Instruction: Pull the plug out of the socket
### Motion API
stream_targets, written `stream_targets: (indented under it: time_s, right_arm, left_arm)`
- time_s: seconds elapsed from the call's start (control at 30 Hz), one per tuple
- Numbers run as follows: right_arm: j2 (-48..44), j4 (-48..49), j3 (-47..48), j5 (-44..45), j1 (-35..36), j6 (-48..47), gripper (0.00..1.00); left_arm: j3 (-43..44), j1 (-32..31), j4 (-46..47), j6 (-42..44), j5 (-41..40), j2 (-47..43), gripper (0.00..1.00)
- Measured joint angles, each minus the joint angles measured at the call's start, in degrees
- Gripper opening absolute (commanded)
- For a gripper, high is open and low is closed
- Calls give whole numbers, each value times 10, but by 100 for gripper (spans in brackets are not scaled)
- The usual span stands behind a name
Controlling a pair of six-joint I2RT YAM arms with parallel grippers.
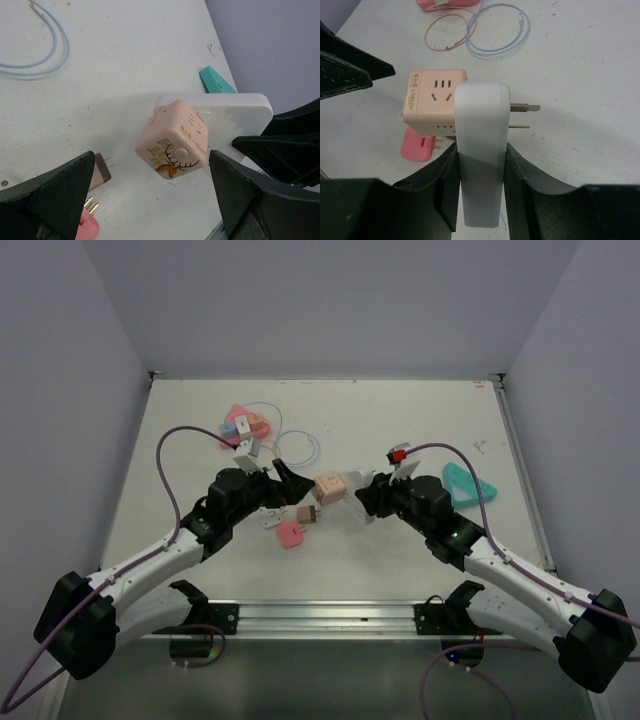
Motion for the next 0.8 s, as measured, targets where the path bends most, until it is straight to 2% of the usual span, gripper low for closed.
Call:
stream_targets:
  time_s: [0.2, 0.33, 0.47, 0.8]
  right_arm:
    - [16, -38, 35, -33, 0, -16, 0]
    - [32, -64, 71, -54, 0, -28, 0]
    - [38, -78, 90, -74, 0, -33, 0]
    - [49, -101, 99, -111, 0, -37, 0]
  left_arm:
    - [31, -12, -31, 152, 3, -18, 100]
    - [54, -74, -57, 245, -25, -17, 100]
    - [71, -123, -70, 303, -34, -11, 99]
    - [116, -165, -107, 379, -98, 51, 98]
